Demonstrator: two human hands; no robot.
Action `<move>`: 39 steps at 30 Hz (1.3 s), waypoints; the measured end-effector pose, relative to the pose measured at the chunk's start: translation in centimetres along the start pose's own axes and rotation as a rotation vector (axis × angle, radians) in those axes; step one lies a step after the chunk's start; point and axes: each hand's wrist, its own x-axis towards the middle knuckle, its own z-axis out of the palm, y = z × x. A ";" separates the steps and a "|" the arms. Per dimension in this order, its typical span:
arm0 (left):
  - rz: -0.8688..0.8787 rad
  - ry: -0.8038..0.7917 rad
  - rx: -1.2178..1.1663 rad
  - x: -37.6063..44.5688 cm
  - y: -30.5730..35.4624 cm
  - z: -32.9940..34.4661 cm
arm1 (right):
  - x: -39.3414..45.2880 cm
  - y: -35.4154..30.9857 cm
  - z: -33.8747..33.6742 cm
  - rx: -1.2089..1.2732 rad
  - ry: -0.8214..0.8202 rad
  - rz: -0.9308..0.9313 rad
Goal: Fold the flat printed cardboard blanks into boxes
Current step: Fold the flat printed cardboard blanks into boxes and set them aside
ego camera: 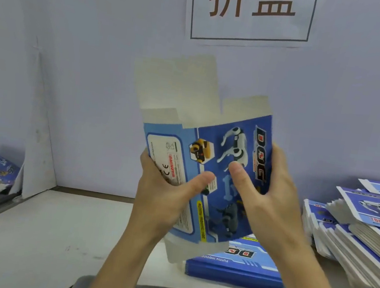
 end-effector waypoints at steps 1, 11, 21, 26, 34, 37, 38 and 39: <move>0.003 -0.019 0.011 -0.1 0.0 0.2 | -0.1 0.1 0.1 0.007 0.005 0.005; -0.035 -0.409 -0.060 -1.0 1.3 -1.1 | -0.1 0.3 -0.9 0.191 -0.142 0.090; 0.018 -0.190 -0.209 -0.1 2.0 -0.3 | -0.5 0.6 -0.5 0.192 -0.169 0.075; 0.141 -0.066 -0.178 -0.2 1.9 0.4 | -0.6 1.3 0.8 0.163 -0.157 0.028; 0.067 -0.067 -0.179 -0.6 1.7 0.9 | -0.4 0.1 0.3 0.306 -0.183 0.172; 0.022 -0.005 -0.163 -0.6 2.2 1.0 | 0.0 -0.6 0.4 0.155 -0.089 0.125; 0.013 0.011 -0.169 -0.5 2.3 1.0 | 0.2 -0.5 0.5 0.131 -0.052 0.108; 0.000 0.018 -0.180 -0.5 2.3 0.9 | 0.2 -0.3 0.6 0.129 -0.031 0.108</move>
